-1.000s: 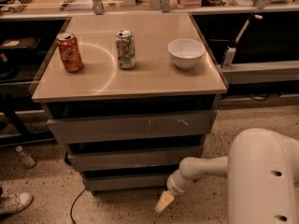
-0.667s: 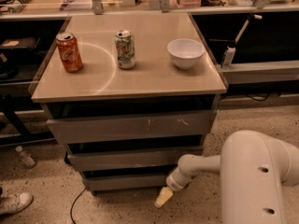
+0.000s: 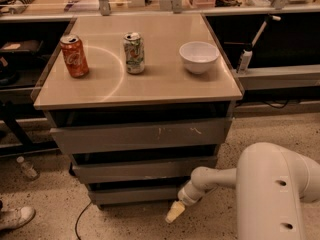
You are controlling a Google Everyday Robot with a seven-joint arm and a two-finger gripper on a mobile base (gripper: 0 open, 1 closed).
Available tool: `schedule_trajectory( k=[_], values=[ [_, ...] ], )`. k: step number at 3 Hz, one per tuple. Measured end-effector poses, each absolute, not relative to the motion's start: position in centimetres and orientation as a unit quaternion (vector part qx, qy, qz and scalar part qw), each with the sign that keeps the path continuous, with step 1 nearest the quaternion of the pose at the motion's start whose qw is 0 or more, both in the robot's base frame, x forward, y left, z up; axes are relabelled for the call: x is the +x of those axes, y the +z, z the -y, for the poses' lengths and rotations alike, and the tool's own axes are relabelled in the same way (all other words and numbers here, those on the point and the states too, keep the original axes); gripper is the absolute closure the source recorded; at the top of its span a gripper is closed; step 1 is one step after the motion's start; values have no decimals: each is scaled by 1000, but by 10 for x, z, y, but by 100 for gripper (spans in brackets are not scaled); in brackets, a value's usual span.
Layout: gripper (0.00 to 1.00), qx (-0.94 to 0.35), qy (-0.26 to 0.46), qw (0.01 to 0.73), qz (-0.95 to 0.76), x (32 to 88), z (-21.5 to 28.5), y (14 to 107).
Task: Open bottom drawer
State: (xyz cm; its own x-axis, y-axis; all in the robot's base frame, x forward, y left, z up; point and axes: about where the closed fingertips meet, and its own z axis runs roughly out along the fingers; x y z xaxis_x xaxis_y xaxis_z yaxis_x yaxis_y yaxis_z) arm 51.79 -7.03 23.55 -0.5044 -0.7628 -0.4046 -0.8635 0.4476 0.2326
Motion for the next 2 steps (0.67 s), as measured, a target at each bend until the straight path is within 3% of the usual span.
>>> schedule_trajectory(
  k=[2],
  values=[
    [0, -471, 183, 159, -848, 546, 73, 216]
  ],
)
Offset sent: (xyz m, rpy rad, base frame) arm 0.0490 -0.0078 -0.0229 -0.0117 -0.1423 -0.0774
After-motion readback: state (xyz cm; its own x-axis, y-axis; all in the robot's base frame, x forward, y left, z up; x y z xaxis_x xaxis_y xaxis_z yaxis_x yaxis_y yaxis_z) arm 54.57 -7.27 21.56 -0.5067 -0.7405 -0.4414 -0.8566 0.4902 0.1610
